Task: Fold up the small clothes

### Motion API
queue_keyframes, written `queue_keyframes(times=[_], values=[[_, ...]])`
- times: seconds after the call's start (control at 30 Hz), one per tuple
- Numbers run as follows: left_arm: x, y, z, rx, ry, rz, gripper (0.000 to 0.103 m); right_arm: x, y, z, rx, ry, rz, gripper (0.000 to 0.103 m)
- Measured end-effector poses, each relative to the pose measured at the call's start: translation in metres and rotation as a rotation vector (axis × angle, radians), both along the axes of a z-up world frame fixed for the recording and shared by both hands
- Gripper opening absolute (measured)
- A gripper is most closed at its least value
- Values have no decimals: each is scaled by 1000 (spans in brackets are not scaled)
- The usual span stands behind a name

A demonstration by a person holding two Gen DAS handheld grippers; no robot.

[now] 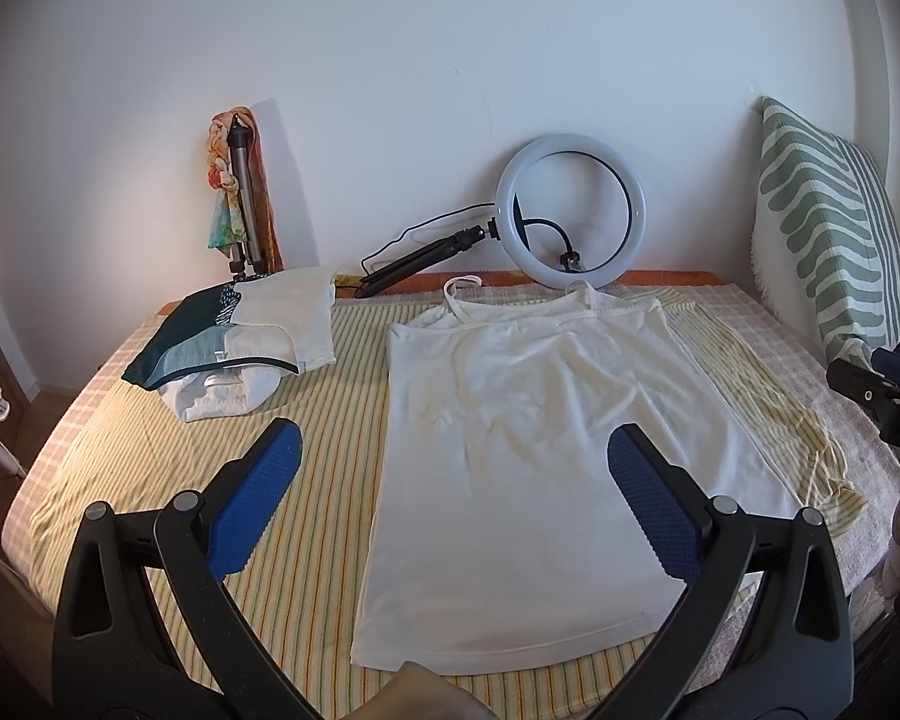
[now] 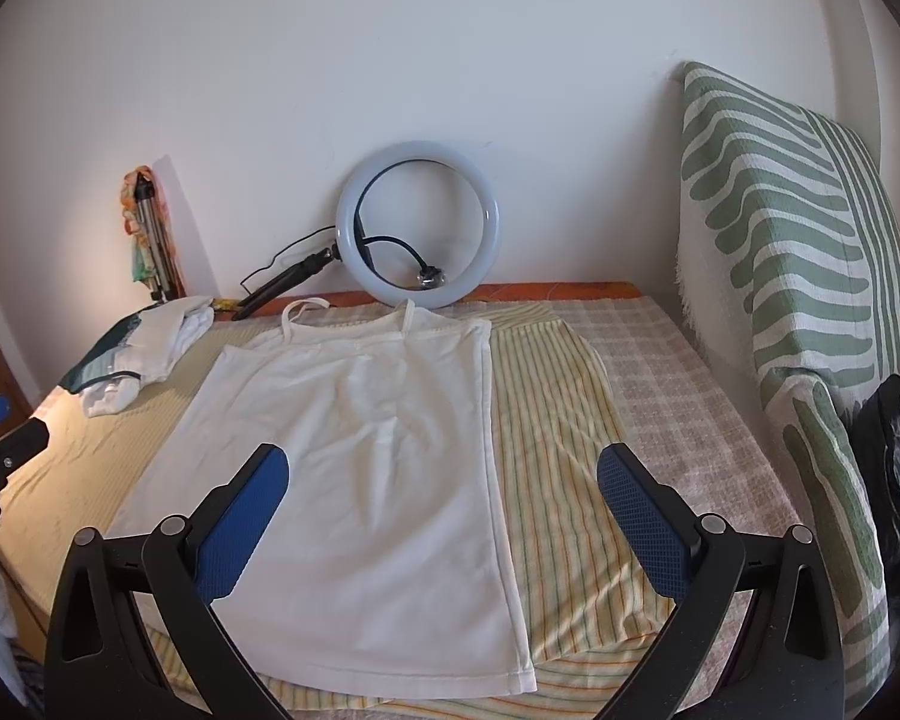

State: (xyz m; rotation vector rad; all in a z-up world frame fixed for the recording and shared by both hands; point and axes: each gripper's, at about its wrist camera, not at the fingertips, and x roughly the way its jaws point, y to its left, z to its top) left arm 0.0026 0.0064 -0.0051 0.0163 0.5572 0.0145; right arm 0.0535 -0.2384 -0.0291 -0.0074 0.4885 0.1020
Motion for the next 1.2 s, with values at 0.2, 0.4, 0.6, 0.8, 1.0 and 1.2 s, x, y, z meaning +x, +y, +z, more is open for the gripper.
queue_keyframes(times=[0.2, 0.4, 0.6, 0.8, 1.0, 1.2], values=[[0, 1, 0, -1, 1, -1, 103, 0, 0, 0, -1, 2, 2, 102], [0, 1, 0, 0, 1, -3, 103, 1, 1, 0, 0, 4, 7, 102], [-1, 2, 0, -3, 1, -2, 103, 1, 3, 0, 0, 4, 5, 102], [-1, 3, 1, -4, 1, -2, 103, 0, 3, 0, -2, 5, 7, 102], [-1, 3, 0, -4, 1, -1, 103, 1, 3, -1, -1, 6, 7, 102], [-2, 4, 0, -4, 2, 0, 103, 2, 7, -1, -3, 7, 12, 102]])
